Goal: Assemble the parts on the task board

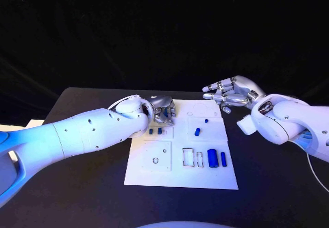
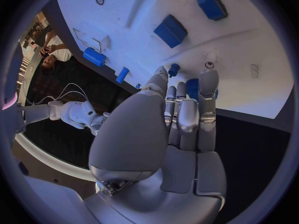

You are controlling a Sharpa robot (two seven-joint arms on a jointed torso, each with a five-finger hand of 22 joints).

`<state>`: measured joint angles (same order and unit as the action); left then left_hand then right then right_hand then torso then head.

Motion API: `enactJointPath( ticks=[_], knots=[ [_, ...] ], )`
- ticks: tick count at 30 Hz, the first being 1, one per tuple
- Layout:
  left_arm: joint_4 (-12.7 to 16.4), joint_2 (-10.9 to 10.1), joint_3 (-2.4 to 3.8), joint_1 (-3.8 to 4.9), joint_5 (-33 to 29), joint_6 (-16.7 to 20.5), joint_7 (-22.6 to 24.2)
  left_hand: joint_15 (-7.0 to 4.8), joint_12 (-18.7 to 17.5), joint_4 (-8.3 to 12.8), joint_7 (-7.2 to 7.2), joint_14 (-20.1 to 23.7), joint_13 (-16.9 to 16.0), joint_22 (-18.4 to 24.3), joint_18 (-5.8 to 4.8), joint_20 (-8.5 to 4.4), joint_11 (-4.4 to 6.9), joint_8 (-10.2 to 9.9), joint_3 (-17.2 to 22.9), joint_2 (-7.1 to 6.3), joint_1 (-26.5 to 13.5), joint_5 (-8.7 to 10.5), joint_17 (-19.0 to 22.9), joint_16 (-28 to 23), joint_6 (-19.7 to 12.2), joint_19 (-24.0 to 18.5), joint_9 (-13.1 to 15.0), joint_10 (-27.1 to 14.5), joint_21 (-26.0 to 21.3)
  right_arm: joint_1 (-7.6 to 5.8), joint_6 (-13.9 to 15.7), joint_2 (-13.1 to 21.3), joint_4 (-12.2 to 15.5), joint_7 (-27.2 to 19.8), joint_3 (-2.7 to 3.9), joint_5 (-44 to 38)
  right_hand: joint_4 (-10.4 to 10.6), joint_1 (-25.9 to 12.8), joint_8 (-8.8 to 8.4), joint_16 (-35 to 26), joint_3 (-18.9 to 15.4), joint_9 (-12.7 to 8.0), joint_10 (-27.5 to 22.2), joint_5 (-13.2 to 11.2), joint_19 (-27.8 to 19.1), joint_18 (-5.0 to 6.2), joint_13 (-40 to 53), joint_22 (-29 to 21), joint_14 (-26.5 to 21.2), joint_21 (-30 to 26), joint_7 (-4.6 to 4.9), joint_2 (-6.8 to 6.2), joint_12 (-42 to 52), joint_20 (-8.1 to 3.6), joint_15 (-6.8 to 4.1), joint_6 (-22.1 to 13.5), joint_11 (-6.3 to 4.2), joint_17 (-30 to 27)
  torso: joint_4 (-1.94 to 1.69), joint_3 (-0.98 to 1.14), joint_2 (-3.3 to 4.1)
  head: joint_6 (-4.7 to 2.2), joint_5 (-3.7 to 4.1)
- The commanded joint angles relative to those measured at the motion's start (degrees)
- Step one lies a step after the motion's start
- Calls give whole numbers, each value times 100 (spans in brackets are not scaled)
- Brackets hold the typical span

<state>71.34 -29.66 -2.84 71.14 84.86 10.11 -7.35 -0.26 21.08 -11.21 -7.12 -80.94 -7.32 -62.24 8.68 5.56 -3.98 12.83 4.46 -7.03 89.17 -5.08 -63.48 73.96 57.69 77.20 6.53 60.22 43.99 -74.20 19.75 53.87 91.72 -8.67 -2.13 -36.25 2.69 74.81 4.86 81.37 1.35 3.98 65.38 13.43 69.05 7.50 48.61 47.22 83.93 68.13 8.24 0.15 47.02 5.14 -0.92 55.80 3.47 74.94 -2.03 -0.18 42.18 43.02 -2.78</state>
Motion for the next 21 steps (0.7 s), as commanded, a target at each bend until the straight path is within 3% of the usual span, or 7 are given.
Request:
enactJointPath(
  ticks=[1, 7, 21],
  knots=[
    [-4, 41, 4, -4, 241, -282, -196, -6, -46, -33, -5, -104, 42, -270, -100, -14, 7, -51, 28, -3, -17, 17, -225, 198, 92, 132, -26, 102, 403, 5, -26, -6, 13, -82, 0, -36, -15, 8, -3, -15, -25, 5, -28, 17, -26, 60, -7, 5, 263, -16, 27, 49, -9, 8, 5, -12, -7, 140, -2, -1, -5, 9, 5],
    [-37, 71, 5, -6, 274, -387, -283, -47, -134, -25, 15, -298, 108, -794, -226, -47, 44, -96, 143, 57, 70, 8, -627, 519, 250, 385, -62, 297, 1208, 5, -27, -9, 13, -92, 0, -40, -15, 8, -3, -15, -25, 5, -28, 17, -26, 60, -7, 5, 263, -16, 27, 49, -9, 8, 5, -12, -7, 140, 1, -1, -5, 13, -4],
    [-77, 107, 8, -17, 189, -427, -207, -93, -397, 63, 35, -405, 228, -1236, -318, -90, 84, -203, 651, 192, 296, 11, -828, 707, 492, 524, -126, 580, 1816, 6, -39, -22, 11, -96, 0, -41, -15, 8, -3, -15, -25, 5, -28, 17, -26, 60, -7, 5, 263, -16, 27, 49, -9, 8, 5, -12, -7, 140, 8, 1, 1, 15, 0]
  ],
)
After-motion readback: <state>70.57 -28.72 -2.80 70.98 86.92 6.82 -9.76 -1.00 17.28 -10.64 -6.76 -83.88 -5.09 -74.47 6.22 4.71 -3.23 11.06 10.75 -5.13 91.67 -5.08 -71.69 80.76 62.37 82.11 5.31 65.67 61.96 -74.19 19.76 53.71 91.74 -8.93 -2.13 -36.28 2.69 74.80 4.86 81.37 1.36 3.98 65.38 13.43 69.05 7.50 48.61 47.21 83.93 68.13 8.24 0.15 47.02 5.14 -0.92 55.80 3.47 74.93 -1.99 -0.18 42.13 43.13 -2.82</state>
